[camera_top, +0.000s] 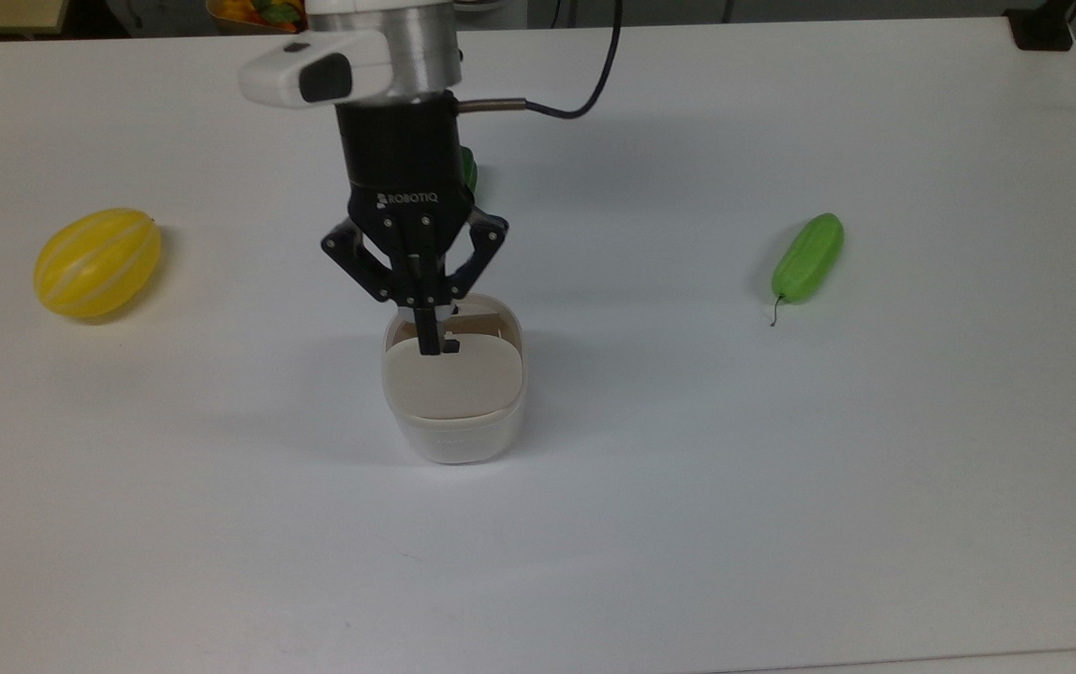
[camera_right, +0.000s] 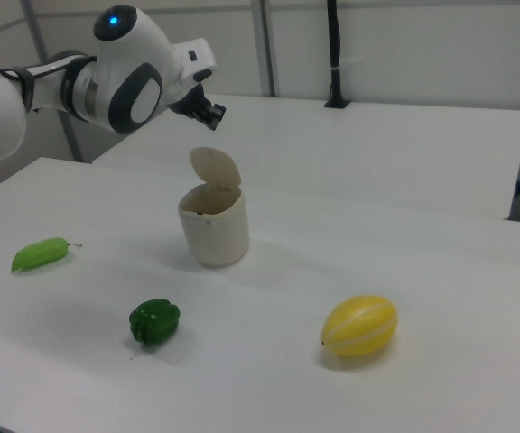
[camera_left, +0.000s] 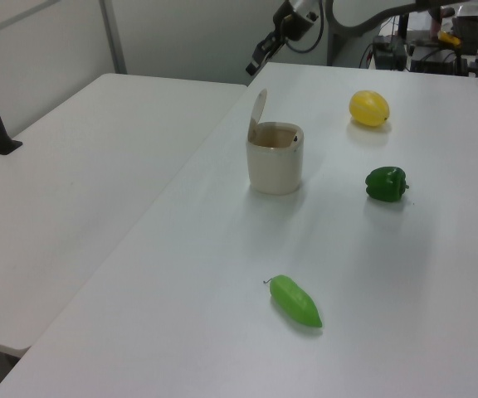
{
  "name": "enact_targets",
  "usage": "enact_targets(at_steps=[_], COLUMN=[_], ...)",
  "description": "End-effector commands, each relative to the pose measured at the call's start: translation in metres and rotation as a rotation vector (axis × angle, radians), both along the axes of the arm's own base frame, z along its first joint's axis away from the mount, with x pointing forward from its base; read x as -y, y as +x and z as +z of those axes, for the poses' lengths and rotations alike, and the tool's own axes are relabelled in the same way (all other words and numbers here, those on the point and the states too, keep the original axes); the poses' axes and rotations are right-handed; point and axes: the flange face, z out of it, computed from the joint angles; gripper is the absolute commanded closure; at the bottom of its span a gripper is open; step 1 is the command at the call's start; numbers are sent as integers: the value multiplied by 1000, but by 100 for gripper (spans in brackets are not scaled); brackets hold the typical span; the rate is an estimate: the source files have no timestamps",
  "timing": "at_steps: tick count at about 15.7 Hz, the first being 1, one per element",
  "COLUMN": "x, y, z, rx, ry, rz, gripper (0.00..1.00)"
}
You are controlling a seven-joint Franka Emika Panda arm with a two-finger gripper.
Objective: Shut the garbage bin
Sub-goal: 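Move the gripper down to the open lid of the cream bin, then push the raised lid down over the bin opening with the gripper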
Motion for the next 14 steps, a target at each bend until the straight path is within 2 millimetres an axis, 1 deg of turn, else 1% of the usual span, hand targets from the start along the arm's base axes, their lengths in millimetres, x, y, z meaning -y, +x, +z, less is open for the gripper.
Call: enact_targets(at_steps=[1, 3, 5, 6, 8, 10, 12, 14], x=[-11, -10, -10, -8, -3, 0, 9, 12], y=[9, 10, 7, 5, 2, -6, -13, -19], z=[-17, -25, -21, -20, -30, -24, -27, -30], rx=[0, -13, -21, -49, -142, -194, -281, -344], ry=[-20, -29, -27, -26, -29, -27, -26, -30], rz=[7, 8, 11, 13, 20, 25, 28, 42], gripper=[100, 100, 100, 100, 100, 100, 100, 100])
